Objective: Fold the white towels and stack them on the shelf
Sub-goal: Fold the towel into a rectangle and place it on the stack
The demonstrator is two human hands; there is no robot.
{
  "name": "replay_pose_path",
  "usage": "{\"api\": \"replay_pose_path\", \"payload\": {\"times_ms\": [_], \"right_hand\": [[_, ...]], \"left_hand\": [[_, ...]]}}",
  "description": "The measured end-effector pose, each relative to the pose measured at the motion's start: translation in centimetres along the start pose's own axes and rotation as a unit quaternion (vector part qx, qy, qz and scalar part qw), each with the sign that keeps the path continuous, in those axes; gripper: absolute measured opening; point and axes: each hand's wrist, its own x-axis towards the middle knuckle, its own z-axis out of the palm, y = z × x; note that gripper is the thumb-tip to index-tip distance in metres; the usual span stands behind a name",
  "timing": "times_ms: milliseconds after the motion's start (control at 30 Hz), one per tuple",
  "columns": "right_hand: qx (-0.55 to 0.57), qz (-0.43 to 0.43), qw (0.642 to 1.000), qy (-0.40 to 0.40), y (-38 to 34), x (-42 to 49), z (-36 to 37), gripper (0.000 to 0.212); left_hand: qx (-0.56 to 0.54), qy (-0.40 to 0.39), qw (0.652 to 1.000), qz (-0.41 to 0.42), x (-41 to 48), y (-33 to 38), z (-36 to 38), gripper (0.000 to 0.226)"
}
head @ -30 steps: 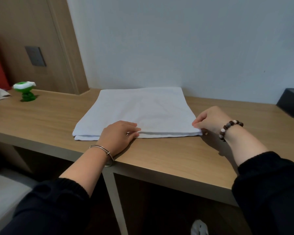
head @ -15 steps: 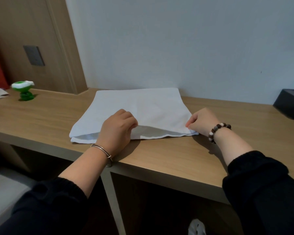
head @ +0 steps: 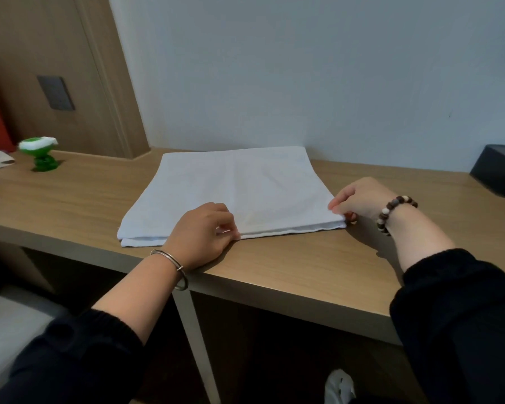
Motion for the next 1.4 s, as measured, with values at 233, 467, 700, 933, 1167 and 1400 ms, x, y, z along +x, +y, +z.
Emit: {"api": "replay_pose_path", "payload": {"times_ms": [233, 467, 700, 933, 1167, 1400], "right_hand": [[-0.039, -0.014, 0.999, -0.013, 0.3, 0.4, 0.0, 0.022], [-0.072, -0.032, 0.996, -0.033, 0.5, 0.2, -0.3, 0.022], [-0.160, -0.067, 0.985, -0.008, 0.2, -0.5, 1.0, 0.028], [-0.180, -0.106, 0.975, 0.074, 1.6, -1.3, 2.7, 0.015], [-0.202, -0.084, 0.973, 0.076, 1.5, -1.4, 3.3, 0.017], [-0.196, -0.076, 0.974, 0.080, 1.3, -1.5, 3.4, 0.018]], "left_hand": [[-0.003, -0.014, 1.000, -0.007, 0.1, 0.1, -0.1, 0.013], [-0.010, -0.020, 1.000, -0.018, 0.3, 0.3, -0.1, 0.012], [-0.012, -0.020, 0.999, -0.030, 0.2, 0.4, -0.1, 0.011], [0.005, -0.019, 0.999, -0.027, 0.2, 0.7, -0.2, 0.009], [0.022, 0.026, 0.999, -0.005, 0.5, 1.5, -0.7, 0.012], [0.088, -0.007, 0.993, 0.083, 0.4, 1.6, -0.9, 0.015]]}}
